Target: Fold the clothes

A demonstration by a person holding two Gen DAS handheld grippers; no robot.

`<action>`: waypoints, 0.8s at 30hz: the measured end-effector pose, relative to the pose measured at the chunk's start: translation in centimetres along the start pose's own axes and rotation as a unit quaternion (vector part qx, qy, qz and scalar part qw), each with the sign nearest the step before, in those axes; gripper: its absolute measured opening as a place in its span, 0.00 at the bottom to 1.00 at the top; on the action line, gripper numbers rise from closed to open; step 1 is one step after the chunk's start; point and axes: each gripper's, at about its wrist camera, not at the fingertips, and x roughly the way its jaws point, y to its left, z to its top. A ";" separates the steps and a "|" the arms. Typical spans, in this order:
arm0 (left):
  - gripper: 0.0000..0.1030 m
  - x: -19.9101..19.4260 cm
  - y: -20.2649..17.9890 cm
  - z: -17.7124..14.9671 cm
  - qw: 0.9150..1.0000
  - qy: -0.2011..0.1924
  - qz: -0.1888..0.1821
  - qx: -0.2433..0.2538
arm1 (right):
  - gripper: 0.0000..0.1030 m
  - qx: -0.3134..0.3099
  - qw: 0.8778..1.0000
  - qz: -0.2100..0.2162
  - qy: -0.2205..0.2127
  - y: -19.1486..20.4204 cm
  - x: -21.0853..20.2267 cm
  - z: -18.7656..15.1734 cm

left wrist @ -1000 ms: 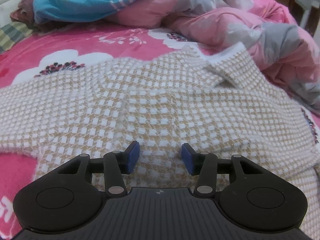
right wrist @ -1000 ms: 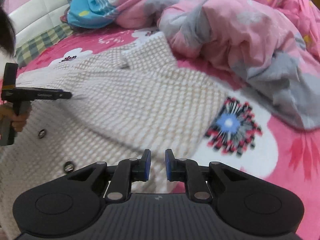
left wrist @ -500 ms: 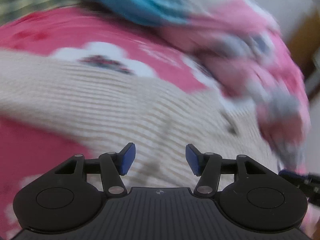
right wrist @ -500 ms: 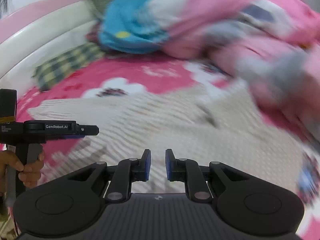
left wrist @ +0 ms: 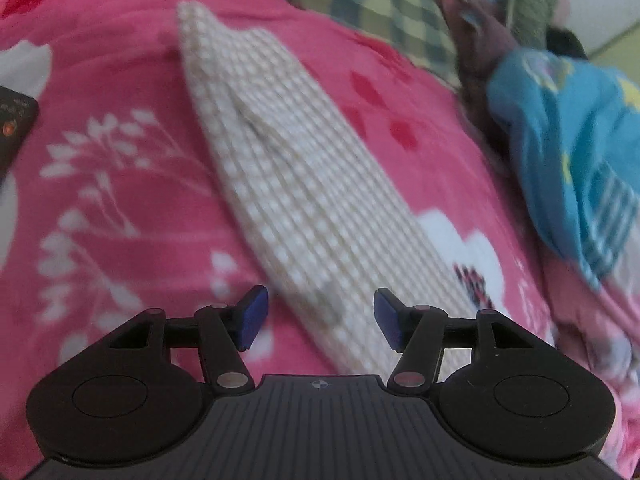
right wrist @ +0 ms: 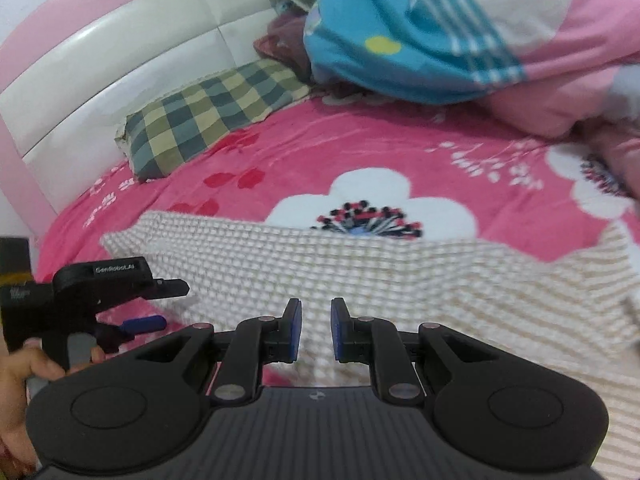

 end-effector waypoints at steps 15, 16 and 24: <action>0.55 1.9 3.1 4.4 0.990 -0.099 0.005 -0.099 | 0.15 0.031 0.998 -0.035 0.052 0.1 4.7 0.1; 0.53 2.1 3.1 4.6 0.989 -0.103 0.006 -0.101 | 0.15 0.036 0.997 -0.036 0.054 -0.1 4.7 0.0; 0.14 2.1 2.7 4.4 0.989 -0.132 0.014 -0.058 | 0.15 0.053 0.996 -0.057 0.054 -1.5 4.5 -1.2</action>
